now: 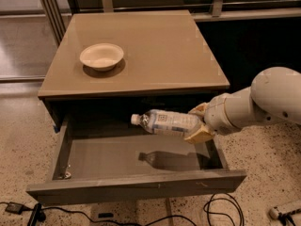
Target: Place blue plastic bottle into top drawer
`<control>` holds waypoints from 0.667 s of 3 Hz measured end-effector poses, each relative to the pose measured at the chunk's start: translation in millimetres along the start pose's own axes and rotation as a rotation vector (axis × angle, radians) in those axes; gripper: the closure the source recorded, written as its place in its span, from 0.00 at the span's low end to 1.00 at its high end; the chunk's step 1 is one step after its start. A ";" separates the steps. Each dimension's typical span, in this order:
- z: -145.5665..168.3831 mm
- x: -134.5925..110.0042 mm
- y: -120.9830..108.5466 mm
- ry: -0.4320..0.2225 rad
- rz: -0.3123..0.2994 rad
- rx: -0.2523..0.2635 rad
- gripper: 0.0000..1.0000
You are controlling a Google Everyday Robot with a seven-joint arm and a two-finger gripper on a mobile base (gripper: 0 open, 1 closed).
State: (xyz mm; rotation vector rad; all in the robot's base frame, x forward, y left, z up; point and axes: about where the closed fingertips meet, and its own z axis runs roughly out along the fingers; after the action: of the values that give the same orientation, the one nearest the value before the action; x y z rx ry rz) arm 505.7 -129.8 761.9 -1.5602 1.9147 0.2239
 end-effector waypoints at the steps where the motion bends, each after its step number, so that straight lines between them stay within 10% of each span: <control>1: 39.0 -8.9 -2.4 0.039 -0.028 0.059 1.00; 2: 39.0 -8.9 -2.4 0.039 -0.028 0.059 1.00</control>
Offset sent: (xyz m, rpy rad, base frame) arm 0.0134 0.0231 -0.0234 -0.0474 -0.0368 -0.0153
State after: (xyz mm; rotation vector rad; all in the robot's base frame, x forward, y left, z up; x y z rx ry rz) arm 523.2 -103.3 737.5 -1.5618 1.9113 0.1252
